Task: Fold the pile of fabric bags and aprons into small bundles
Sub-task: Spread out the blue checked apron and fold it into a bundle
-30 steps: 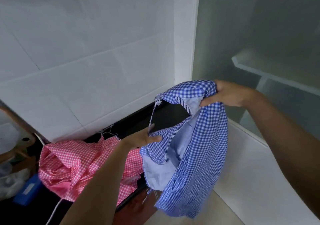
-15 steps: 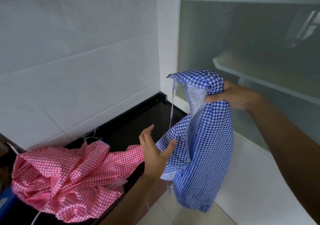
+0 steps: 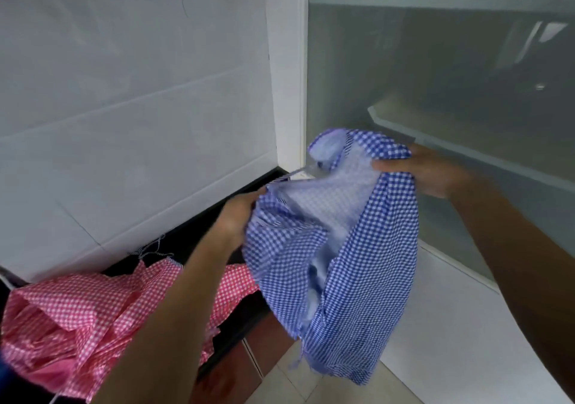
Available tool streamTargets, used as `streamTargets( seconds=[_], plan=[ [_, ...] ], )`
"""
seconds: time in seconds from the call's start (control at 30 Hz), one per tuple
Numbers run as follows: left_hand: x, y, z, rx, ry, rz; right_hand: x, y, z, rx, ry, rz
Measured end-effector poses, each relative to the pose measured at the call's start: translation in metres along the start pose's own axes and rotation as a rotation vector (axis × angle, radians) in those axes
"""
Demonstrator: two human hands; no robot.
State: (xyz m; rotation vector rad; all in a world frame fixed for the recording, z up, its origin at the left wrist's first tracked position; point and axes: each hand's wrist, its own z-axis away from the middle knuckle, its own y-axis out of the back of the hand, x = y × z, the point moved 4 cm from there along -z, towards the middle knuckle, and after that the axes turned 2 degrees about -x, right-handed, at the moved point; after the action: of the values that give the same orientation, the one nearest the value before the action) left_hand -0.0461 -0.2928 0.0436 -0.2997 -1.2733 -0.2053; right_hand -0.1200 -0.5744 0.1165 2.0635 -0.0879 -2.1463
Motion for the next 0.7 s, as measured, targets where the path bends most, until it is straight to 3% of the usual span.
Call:
streamTargets(
  seconds=[0.07, 0.2, 0.37, 0.6, 0.7],
  plan=[
    [0.026, 0.012, 0.001, 0.009, 0.051, 0.040, 0.003, 0.014, 0.004, 0.014, 0.011, -0.083],
    [0.045, 0.026, -0.007, 0.010, 0.112, 0.004, 0.017, 0.024, 0.008, -0.012, -0.077, -0.026],
    [0.055, 0.027, -0.017, -0.008, 0.048, -0.161, 0.016, 0.005, 0.005, -0.210, -0.232, 0.065],
    [0.077, 0.017, -0.016, -0.250, -0.077, -0.273, 0.011, -0.016, 0.009, -0.399, -0.299, 0.282],
    [0.084, 0.020, -0.017, -0.309, -0.086, -0.288, 0.012, -0.014, 0.009, -0.354, -0.222, 0.232]
  ],
)
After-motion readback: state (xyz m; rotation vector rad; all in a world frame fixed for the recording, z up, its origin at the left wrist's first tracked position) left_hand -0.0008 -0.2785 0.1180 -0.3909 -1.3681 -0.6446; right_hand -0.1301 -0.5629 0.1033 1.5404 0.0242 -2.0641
